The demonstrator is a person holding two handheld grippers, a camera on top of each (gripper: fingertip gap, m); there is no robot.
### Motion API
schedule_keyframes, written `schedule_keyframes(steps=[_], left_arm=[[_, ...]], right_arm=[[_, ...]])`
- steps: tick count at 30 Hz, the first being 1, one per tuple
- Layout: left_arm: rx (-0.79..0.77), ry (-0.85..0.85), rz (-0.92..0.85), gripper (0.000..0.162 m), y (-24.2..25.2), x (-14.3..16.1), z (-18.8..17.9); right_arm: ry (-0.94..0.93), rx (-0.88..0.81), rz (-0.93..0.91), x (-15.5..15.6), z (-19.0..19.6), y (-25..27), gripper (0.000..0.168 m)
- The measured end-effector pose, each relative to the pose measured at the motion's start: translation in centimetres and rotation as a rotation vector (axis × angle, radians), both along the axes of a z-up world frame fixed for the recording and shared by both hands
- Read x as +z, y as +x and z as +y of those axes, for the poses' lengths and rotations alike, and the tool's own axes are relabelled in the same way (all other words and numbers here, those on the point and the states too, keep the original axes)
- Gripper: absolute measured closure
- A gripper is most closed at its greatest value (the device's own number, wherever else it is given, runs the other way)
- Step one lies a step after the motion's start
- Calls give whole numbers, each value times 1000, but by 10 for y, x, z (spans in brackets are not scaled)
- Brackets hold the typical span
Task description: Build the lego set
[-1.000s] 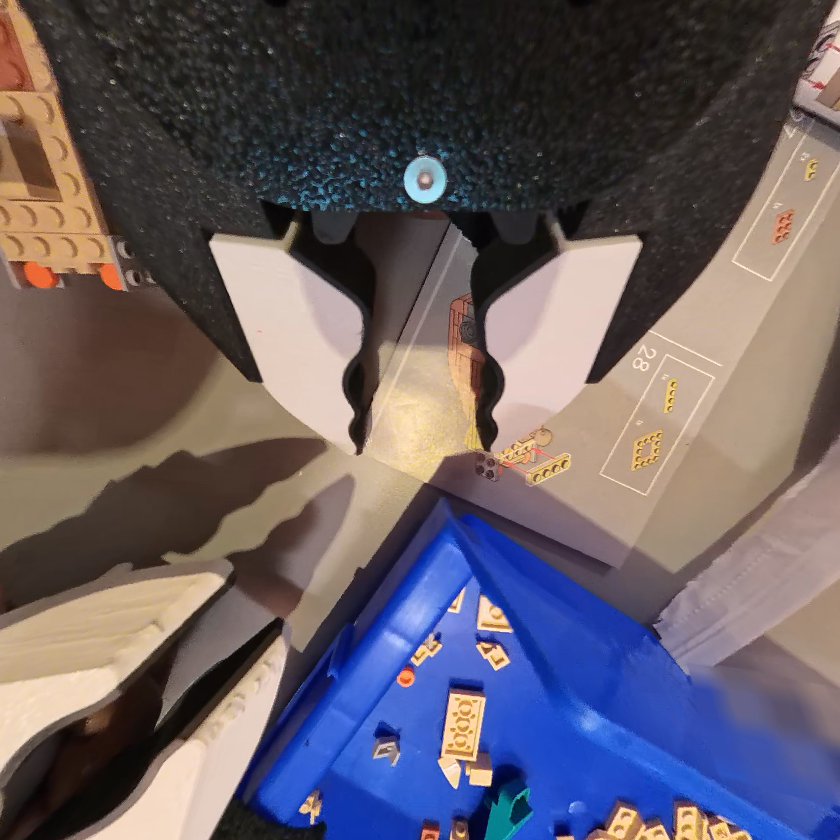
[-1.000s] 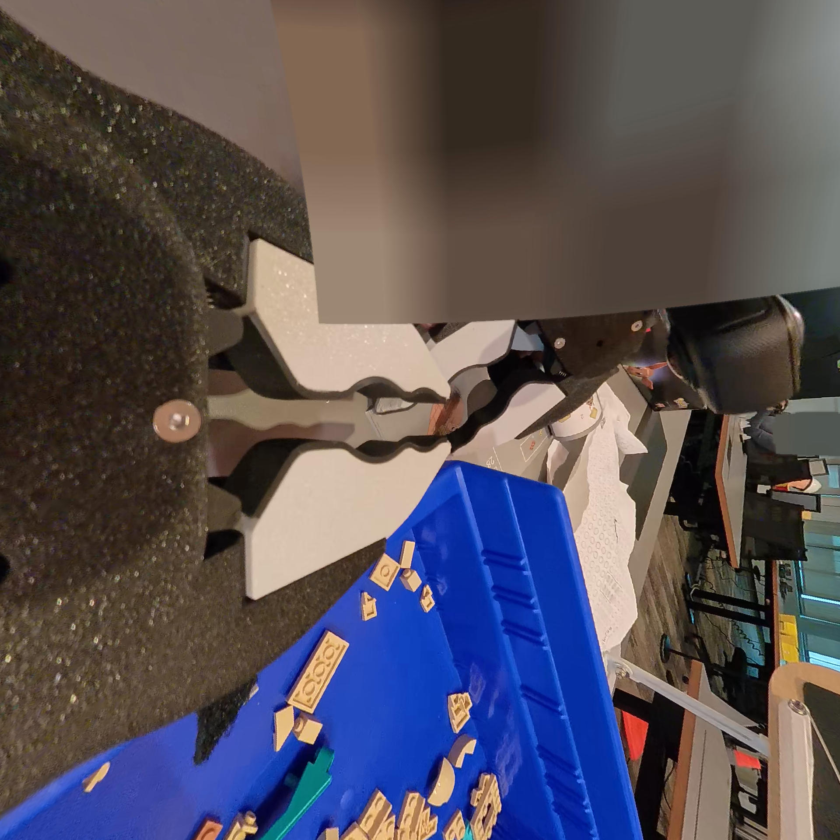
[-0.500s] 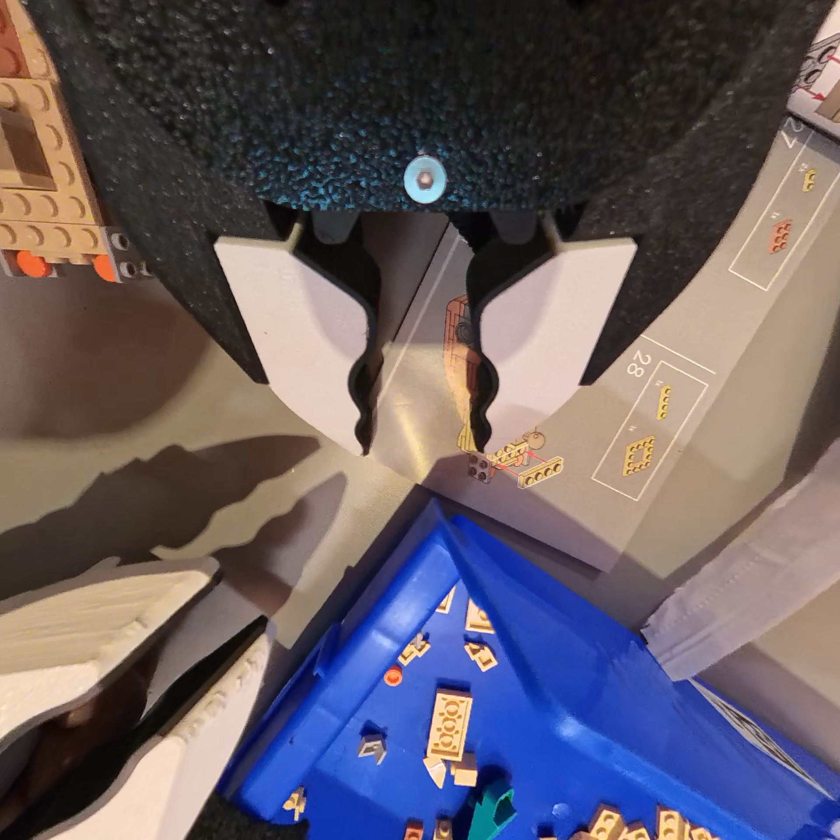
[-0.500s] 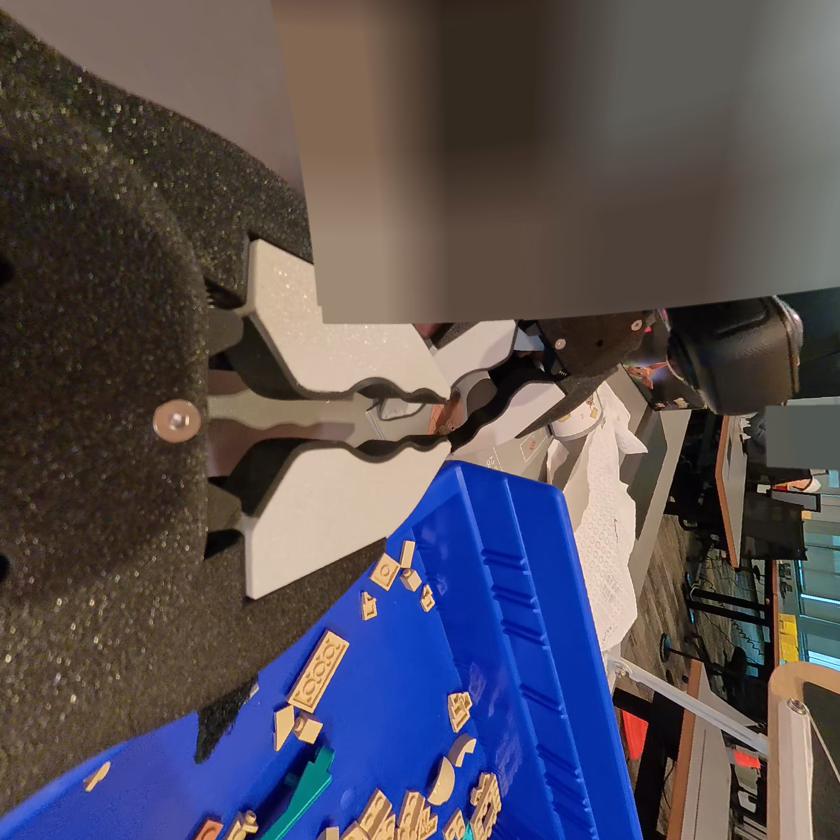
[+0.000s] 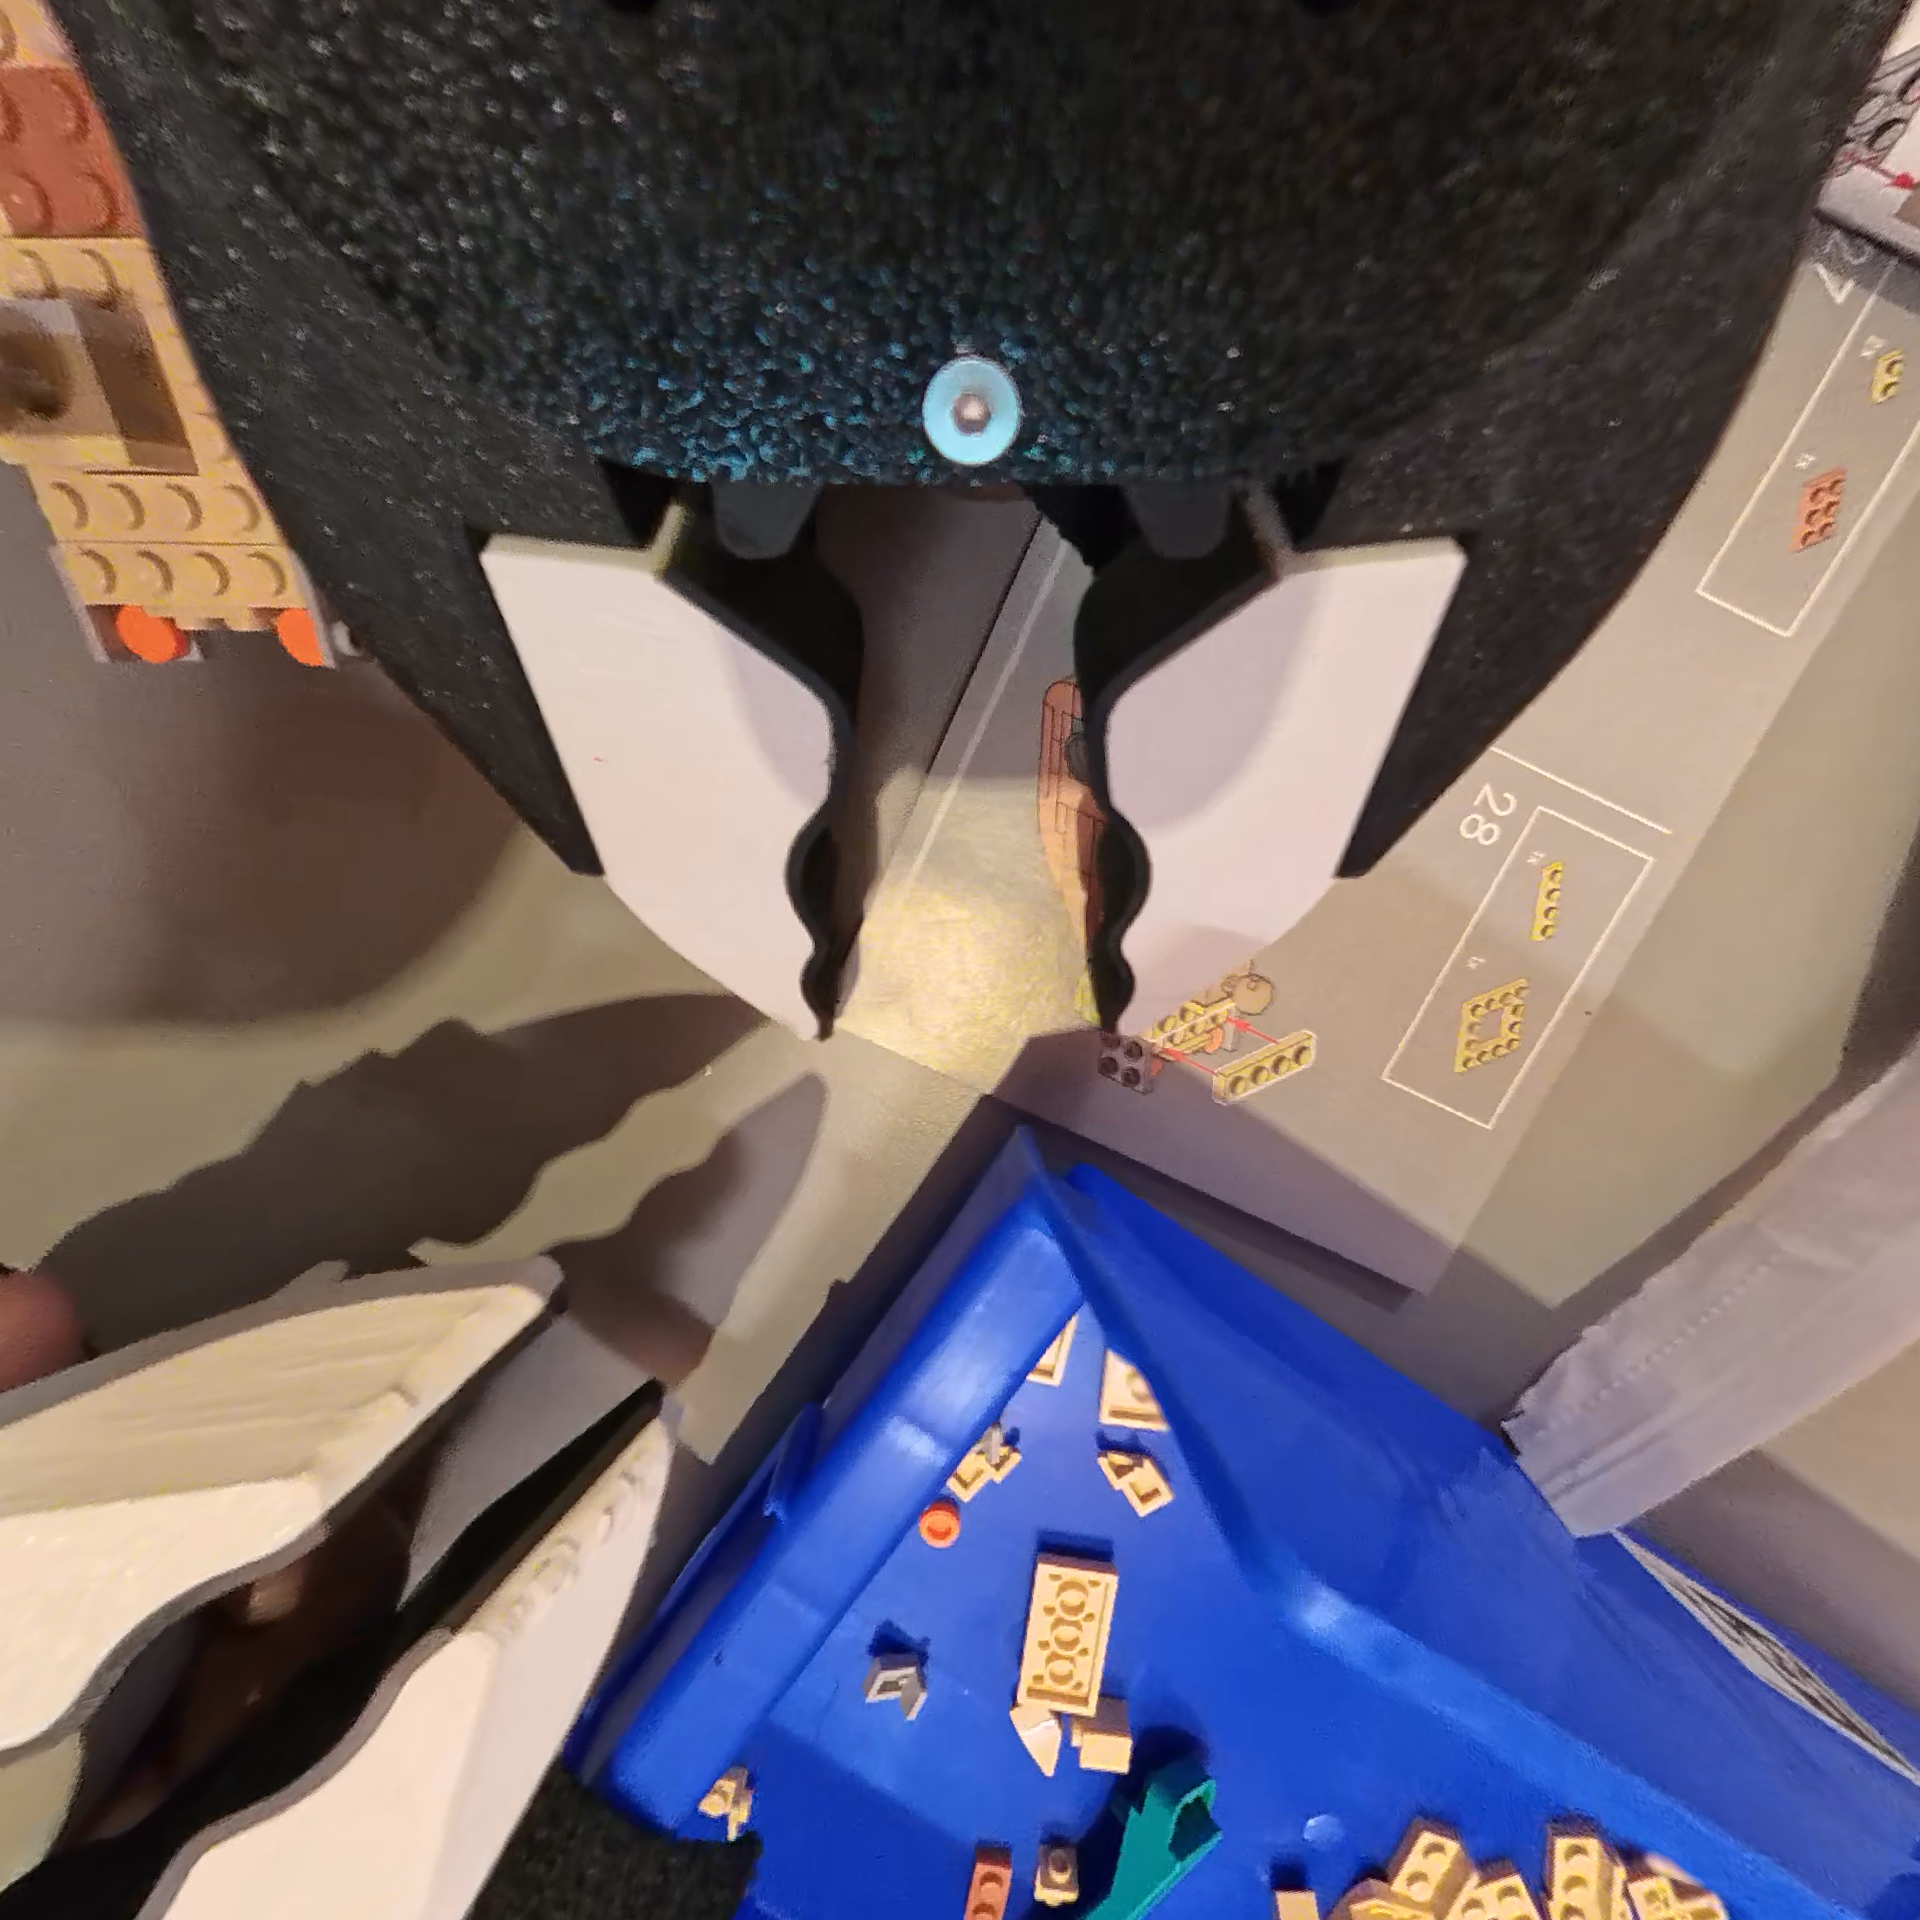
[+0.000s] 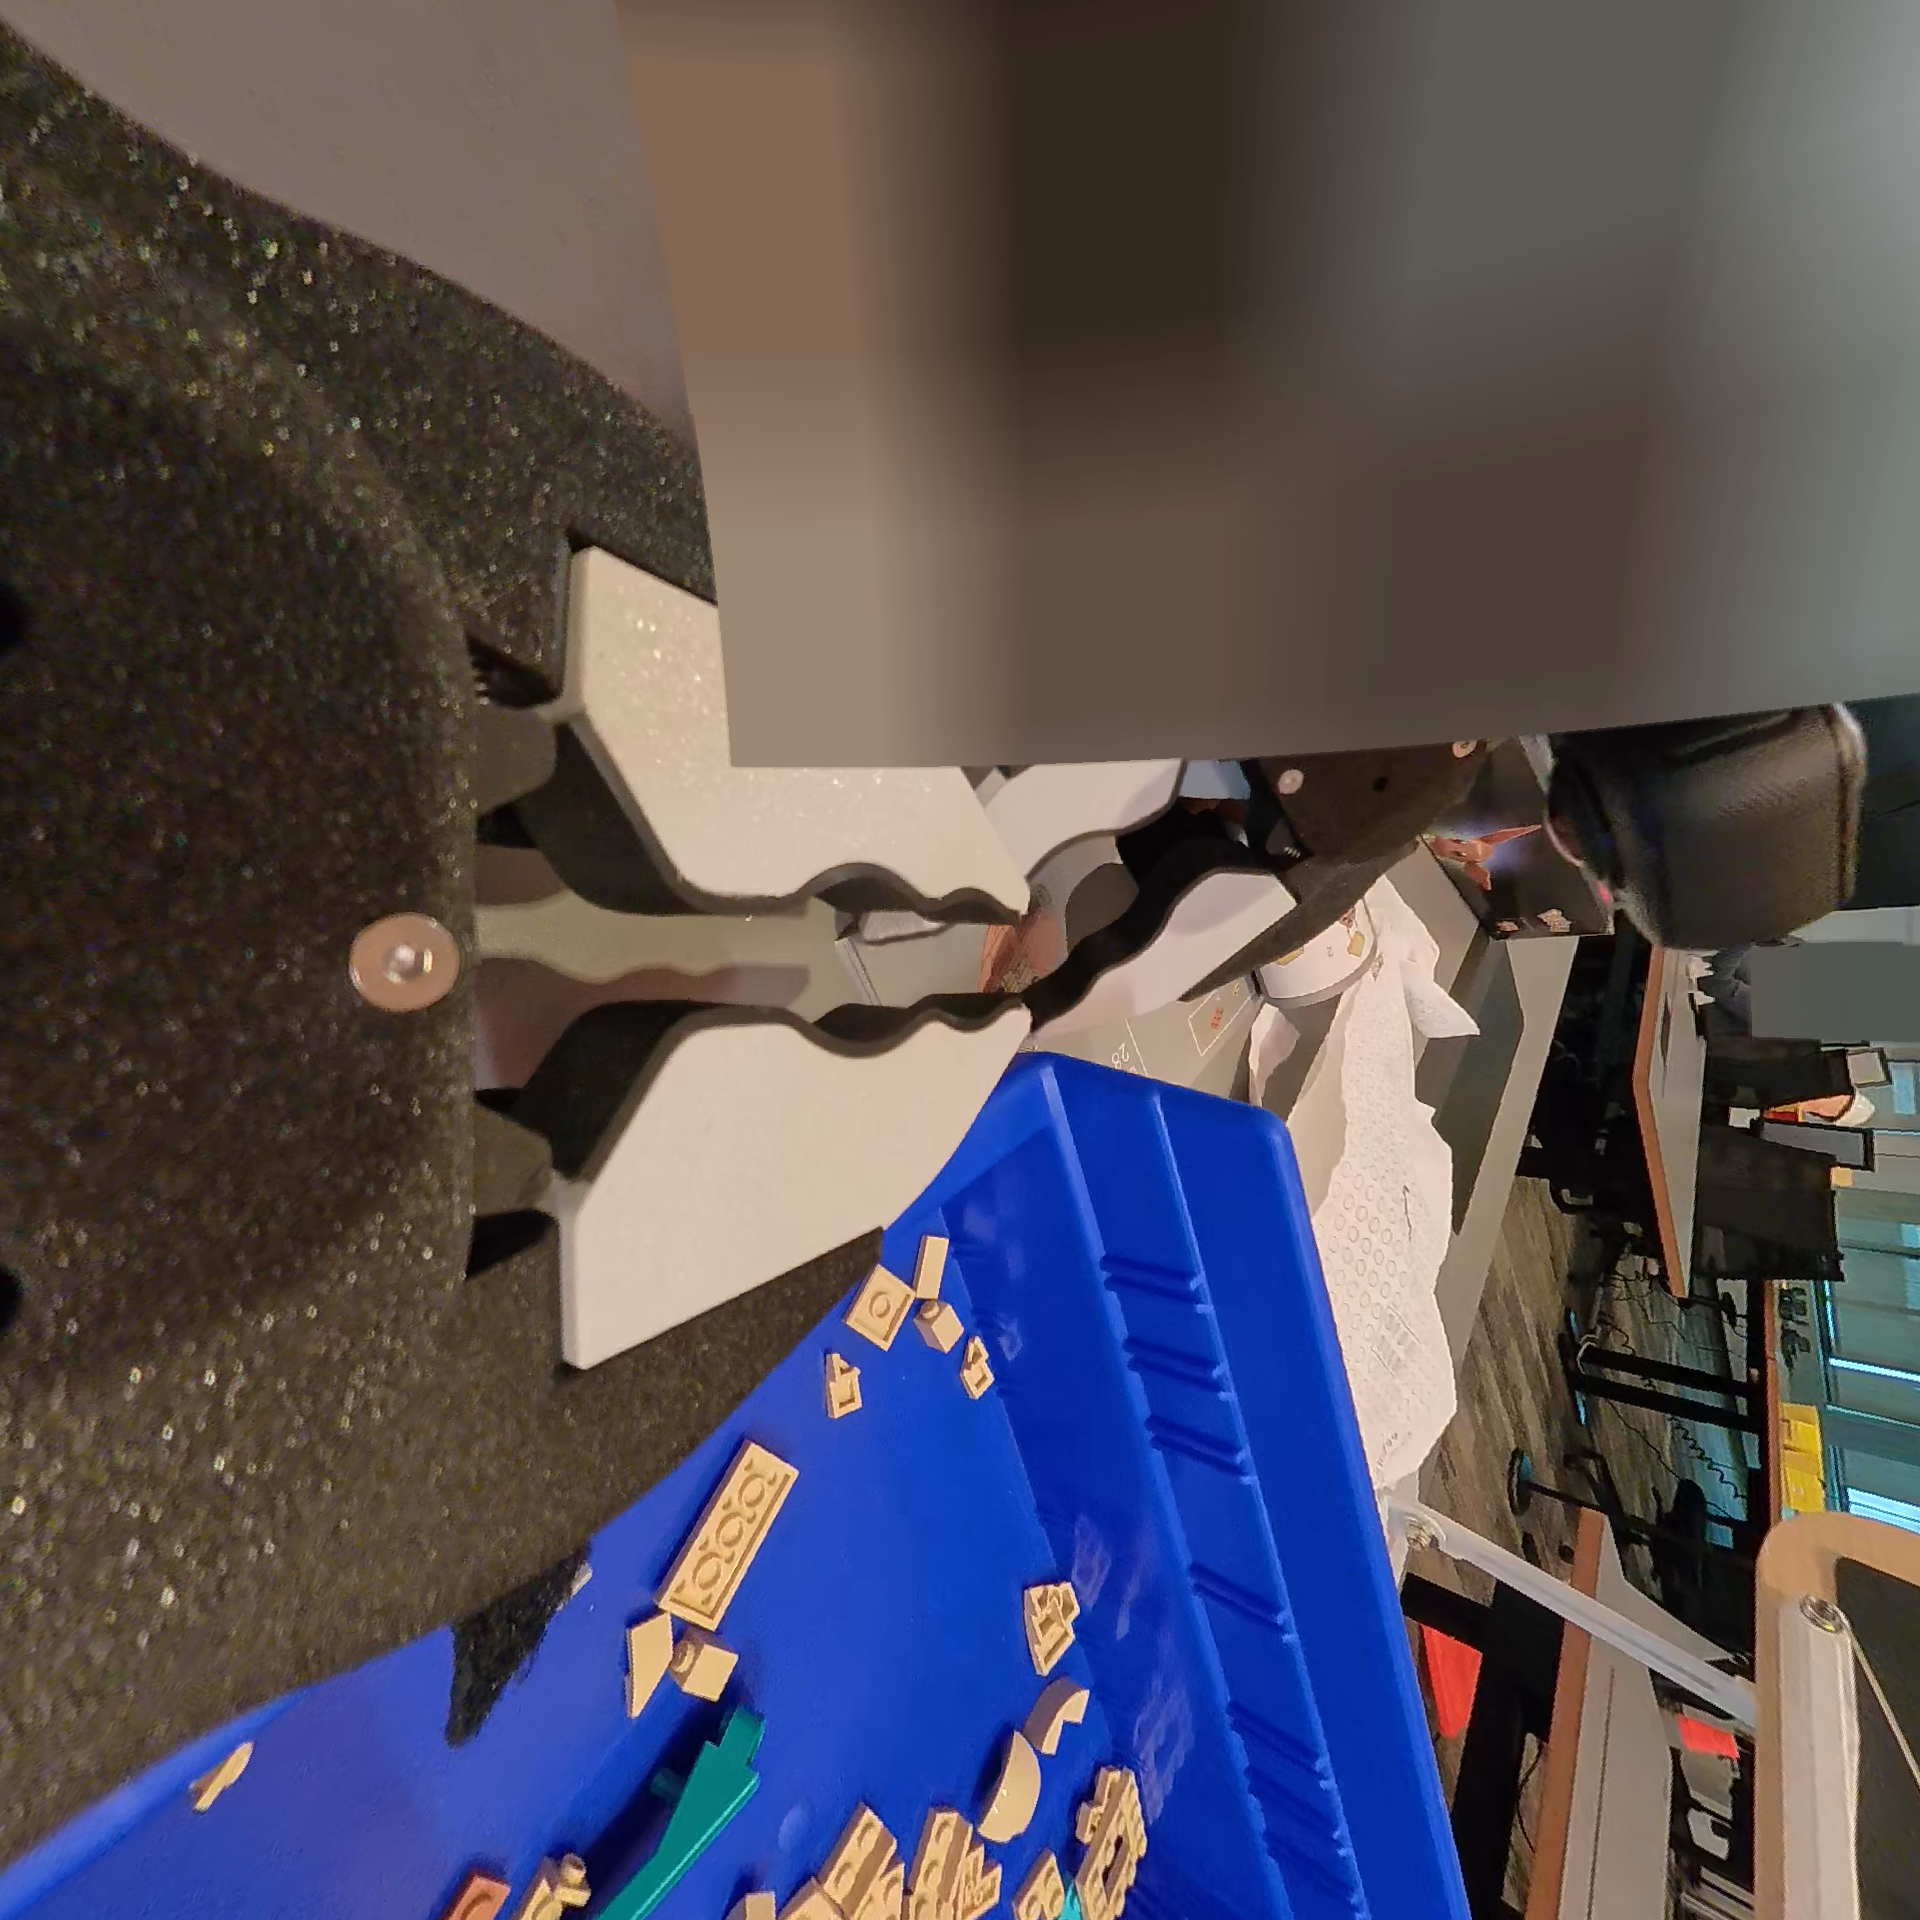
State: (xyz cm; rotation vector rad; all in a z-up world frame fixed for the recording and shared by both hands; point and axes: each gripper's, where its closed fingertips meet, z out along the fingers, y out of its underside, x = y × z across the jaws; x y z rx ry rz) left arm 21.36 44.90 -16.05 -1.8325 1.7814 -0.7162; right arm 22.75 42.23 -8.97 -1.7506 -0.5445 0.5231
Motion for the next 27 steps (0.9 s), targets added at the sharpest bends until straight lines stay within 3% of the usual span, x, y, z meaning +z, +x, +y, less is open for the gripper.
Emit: schedule_keyframes(steps=[16, 21, 25, 27], left_arm=[[19, 34, -12, 119, 0, -3, 5], [15, 31, -16, 132, 0, -3, 5], [7, 34, -14, 132, 1, -3, 5], [1, 46, -8, 123, -1, -1, 5]], right_arm=[[-1, 1, -3, 0, 0, 0, 157], [-1, 1, -5, 0, 0, 0, 157], [-2, 1, -5, -1, -1, 0, 157], [-2, 2, -5, -1, -1, 0, 157]])
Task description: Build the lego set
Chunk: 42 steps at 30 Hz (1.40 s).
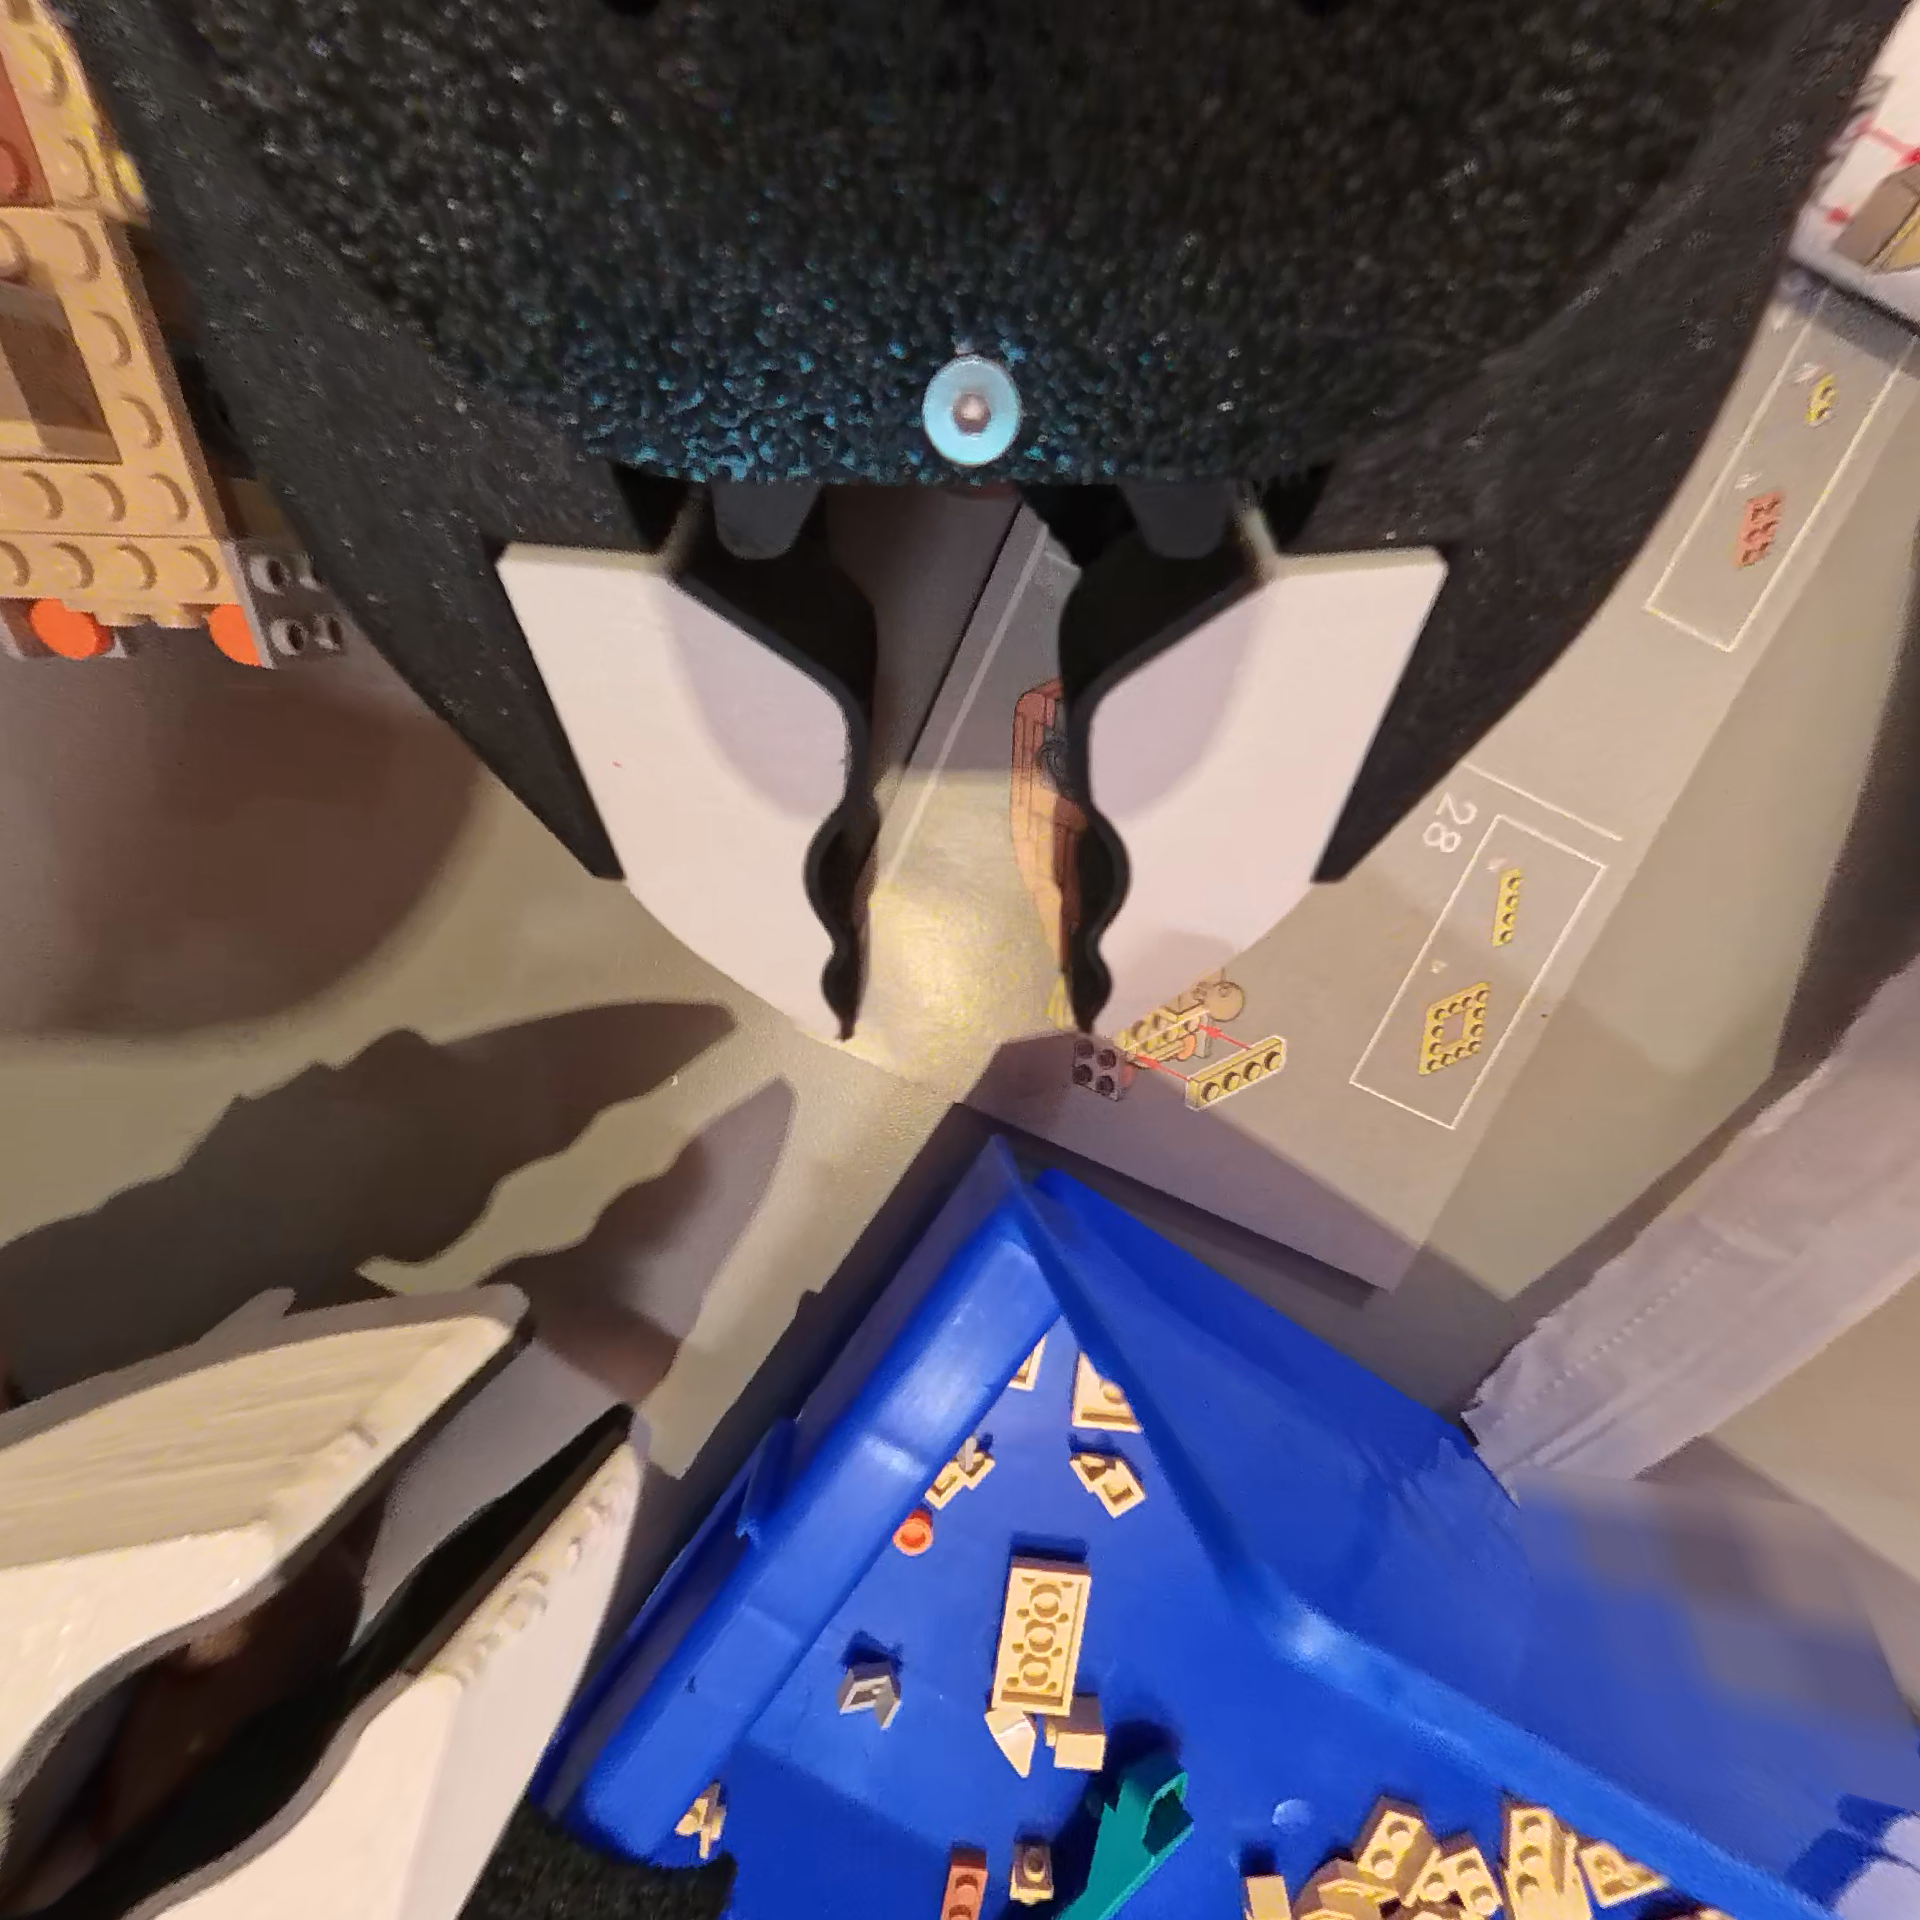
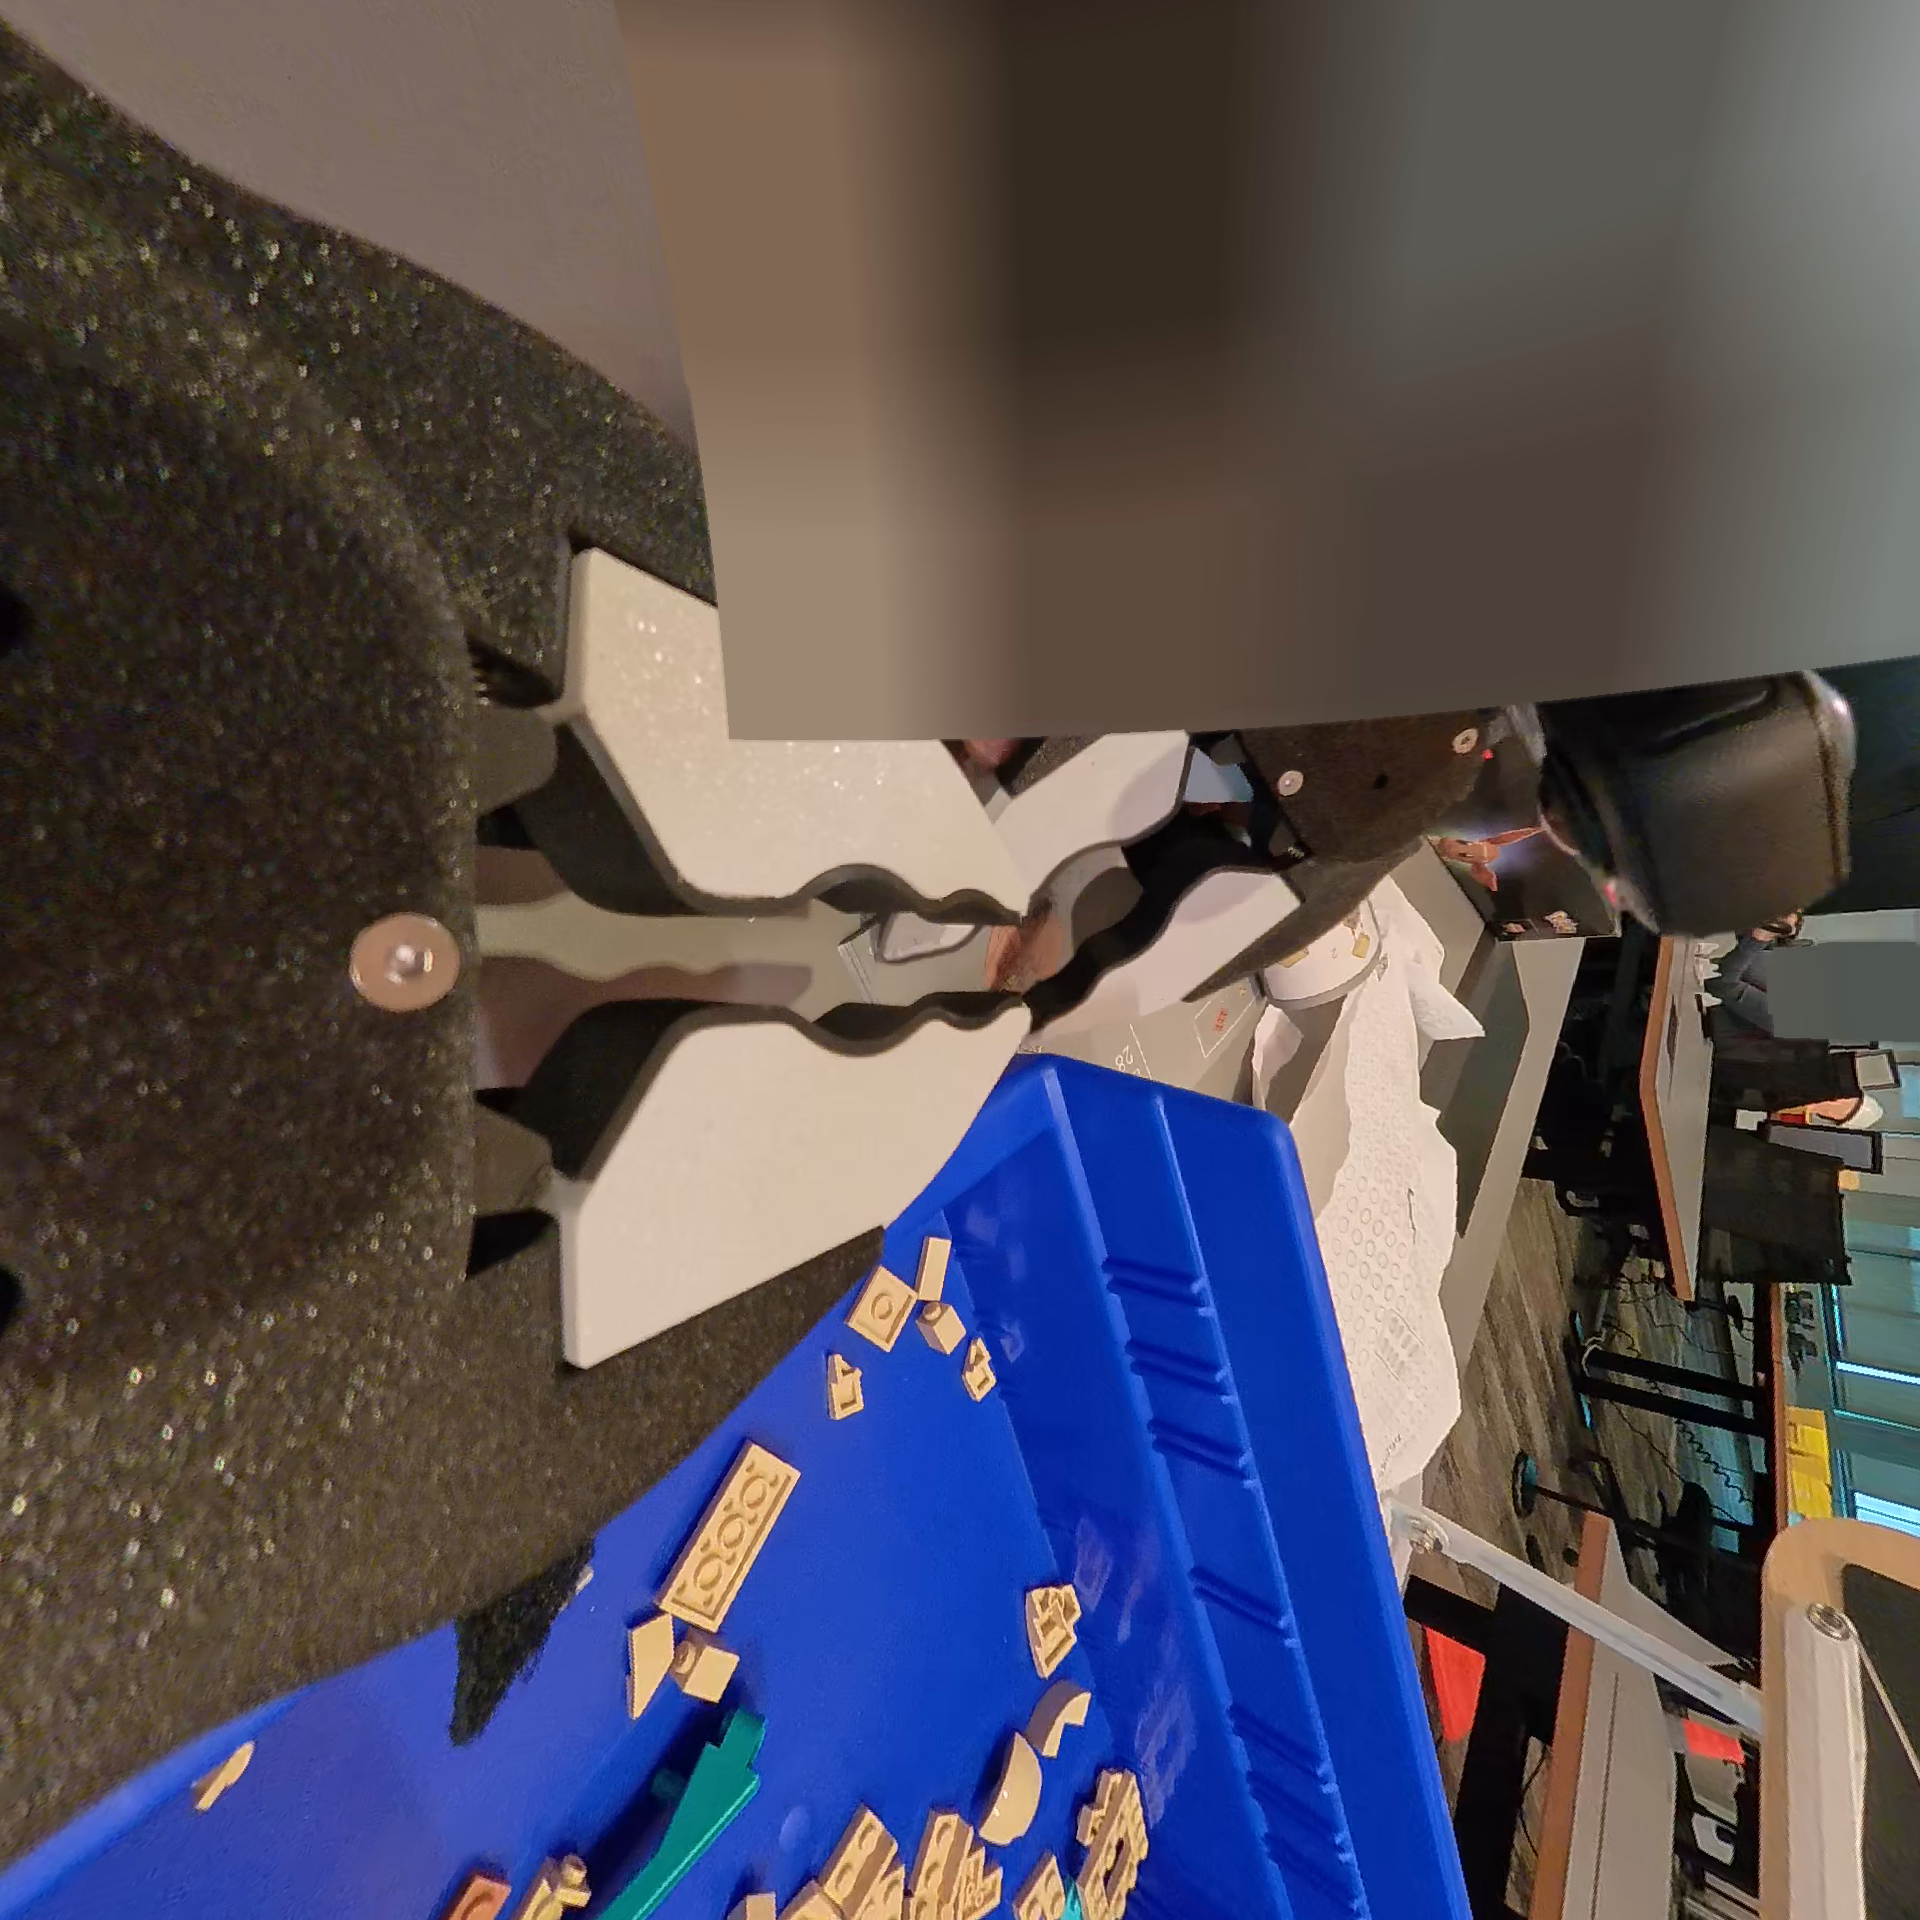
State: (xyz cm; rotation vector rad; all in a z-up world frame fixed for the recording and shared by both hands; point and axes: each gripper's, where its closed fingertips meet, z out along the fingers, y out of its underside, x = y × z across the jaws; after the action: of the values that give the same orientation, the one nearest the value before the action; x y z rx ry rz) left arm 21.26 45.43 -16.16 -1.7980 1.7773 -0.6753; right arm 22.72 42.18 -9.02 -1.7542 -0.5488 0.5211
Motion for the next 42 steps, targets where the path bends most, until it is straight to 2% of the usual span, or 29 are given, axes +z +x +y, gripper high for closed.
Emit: schedule_keyframes(steps=[6, 12, 24, 34, 36, 38, 42], left_arm=[[-24, -8, 91, 105, -18, -3, -3], [10, 0, 99, 108, -25, -4, -4], [43, -69, 69, 100, -44, -2, -27], [1, -96, 109, 97, -52, -1, -46], [-14, -131, 121, 106, -53, 1, -46], [-4, -156, 87, 103, -51, 10, -39], [-9, -42, 89, 96, -42, 30, 0]], right_arm=[[-5, 2, 5, 0, 0, 0, 156], [-6, 4, 1, 0, 0, 0, 156], [9, -17, -80, -5, 0, -4, 156], [29, -27, -129, -7, 0, -6, 156], [30, -27, -137, -7, 0, -7, 156], [31, -28, -144, -8, 0, -7, 156], [30, -23, -158, -9, 0, -9, 156]])
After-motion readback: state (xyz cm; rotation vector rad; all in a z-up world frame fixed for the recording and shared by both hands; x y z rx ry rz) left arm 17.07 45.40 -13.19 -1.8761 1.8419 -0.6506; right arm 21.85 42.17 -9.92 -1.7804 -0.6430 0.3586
